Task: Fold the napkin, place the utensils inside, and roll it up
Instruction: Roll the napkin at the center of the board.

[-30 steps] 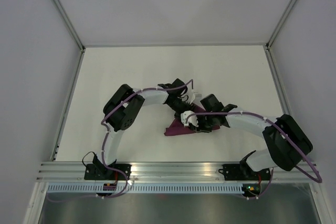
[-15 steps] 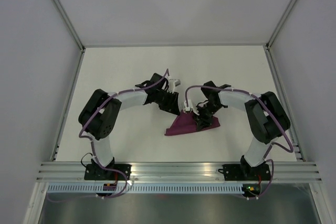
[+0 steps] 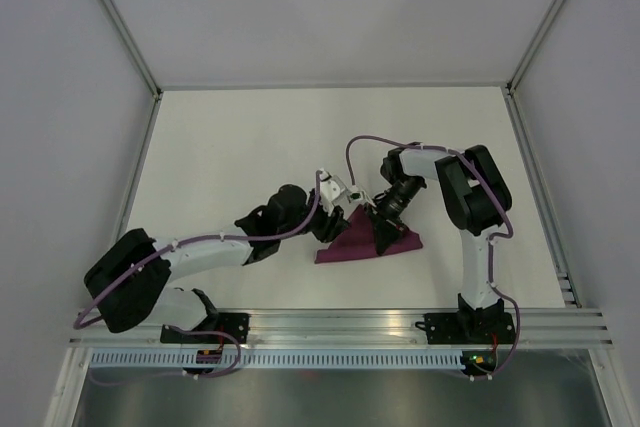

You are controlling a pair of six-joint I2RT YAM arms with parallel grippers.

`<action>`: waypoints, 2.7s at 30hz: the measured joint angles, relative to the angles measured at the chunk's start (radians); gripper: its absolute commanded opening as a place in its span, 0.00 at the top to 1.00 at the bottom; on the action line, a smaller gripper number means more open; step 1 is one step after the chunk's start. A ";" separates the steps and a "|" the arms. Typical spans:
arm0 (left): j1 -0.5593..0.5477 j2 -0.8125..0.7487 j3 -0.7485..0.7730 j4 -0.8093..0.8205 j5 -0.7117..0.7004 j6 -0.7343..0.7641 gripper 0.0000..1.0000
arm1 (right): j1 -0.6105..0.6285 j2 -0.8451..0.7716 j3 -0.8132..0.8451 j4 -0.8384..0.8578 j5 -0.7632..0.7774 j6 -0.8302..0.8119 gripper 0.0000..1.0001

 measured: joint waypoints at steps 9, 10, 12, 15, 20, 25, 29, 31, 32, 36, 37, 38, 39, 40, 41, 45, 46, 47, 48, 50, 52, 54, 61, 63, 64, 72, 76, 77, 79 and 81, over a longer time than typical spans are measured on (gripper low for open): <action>-0.264 0.079 -0.029 0.098 -0.160 0.217 0.48 | 0.000 0.056 0.026 -0.087 0.010 0.022 0.83; -0.286 0.101 -0.028 0.100 -0.173 0.235 0.48 | 0.000 0.058 0.028 -0.089 0.011 0.026 0.83; -0.319 0.144 -0.021 0.101 -0.188 0.265 0.48 | 0.000 0.062 0.030 -0.094 0.013 0.033 0.83; -0.362 0.215 0.002 0.099 -0.211 0.315 0.48 | 0.000 0.066 0.031 -0.098 0.016 0.041 0.83; -0.402 0.312 0.050 0.101 -0.243 0.388 0.47 | 0.000 0.076 0.039 -0.107 0.017 0.054 0.83; -0.406 0.366 0.073 0.107 -0.278 0.443 0.52 | 0.000 0.080 0.040 -0.111 0.017 0.063 0.83; -0.406 0.387 0.083 0.109 -0.285 0.462 0.64 | 0.000 0.081 0.040 -0.111 0.017 0.064 0.83; -0.406 0.396 0.087 0.110 -0.291 0.470 0.73 | 0.000 0.082 0.040 -0.113 0.018 0.066 0.83; -0.406 0.400 0.090 0.111 -0.294 0.472 0.77 | 0.000 0.082 0.040 -0.114 0.019 0.068 0.83; -0.407 0.405 0.098 0.109 -0.291 0.482 0.98 | -0.002 0.083 0.041 -0.116 0.026 0.072 0.76; -0.408 0.405 0.101 0.105 -0.290 0.483 0.98 | -0.003 0.083 0.041 -0.117 0.028 0.074 0.68; -0.407 0.406 0.106 0.098 -0.285 0.484 0.98 | -0.004 0.083 0.041 -0.117 0.029 0.076 0.63; -0.407 0.408 0.109 0.095 -0.282 0.484 0.98 | -0.006 0.082 0.041 -0.119 0.031 0.080 0.60; -0.407 0.410 0.113 0.094 -0.278 0.484 0.98 | -0.006 0.080 0.041 -0.121 0.032 0.085 0.56; -0.406 0.411 0.116 0.091 -0.272 0.483 0.98 | -0.006 0.077 0.040 -0.125 0.033 0.091 0.50; -0.391 0.417 0.131 0.079 -0.239 0.480 0.98 | -0.005 0.036 0.040 -0.126 0.045 0.110 0.39; -0.386 0.417 0.132 0.078 -0.226 0.478 0.98 | -0.006 0.024 0.045 -0.120 0.047 0.112 0.38; -0.381 0.417 0.133 0.077 -0.217 0.475 0.98 | -0.010 0.017 0.055 -0.110 0.048 0.113 0.37; -0.377 0.417 0.135 0.075 -0.208 0.471 0.98 | -0.016 0.012 0.072 -0.095 0.048 0.116 0.36; -0.363 0.418 0.140 0.070 -0.178 0.459 0.98 | -0.039 0.006 0.116 -0.067 0.048 0.123 0.33; -0.347 0.420 0.143 0.069 -0.146 0.443 0.98 | -0.067 -0.005 0.150 -0.039 0.044 0.134 0.32; -0.324 0.420 0.147 0.067 -0.102 0.418 0.98 | -0.105 -0.033 0.174 -0.018 0.039 0.154 0.32; -0.201 0.466 0.224 0.009 0.116 0.297 0.98 | -0.263 -0.238 0.169 0.061 -0.010 0.212 0.32; -0.167 0.500 0.280 -0.034 0.170 0.261 0.98 | -0.311 -0.330 0.119 0.097 -0.013 0.218 0.32; -0.151 0.522 0.314 -0.057 0.195 0.246 0.98 | -0.325 -0.380 0.080 0.125 -0.013 0.220 0.31; -0.072 0.642 0.496 -0.206 0.373 0.156 0.98 | -0.309 -0.978 -0.460 0.434 0.075 0.255 0.20; -0.041 0.679 0.552 -0.267 0.450 0.123 0.98 | -0.199 -1.059 -0.624 0.582 0.172 0.257 0.19; -0.033 0.688 0.563 -0.279 0.469 0.112 0.98 | -0.165 -1.057 -0.658 0.617 0.201 0.258 0.19; -0.016 0.704 0.581 -0.303 0.511 0.098 0.98 | -0.097 -1.047 -0.723 0.692 0.251 0.263 0.19; 0.000 0.716 0.594 -0.330 0.552 0.084 0.97 | -0.041 -1.026 -0.765 0.750 0.298 0.266 0.19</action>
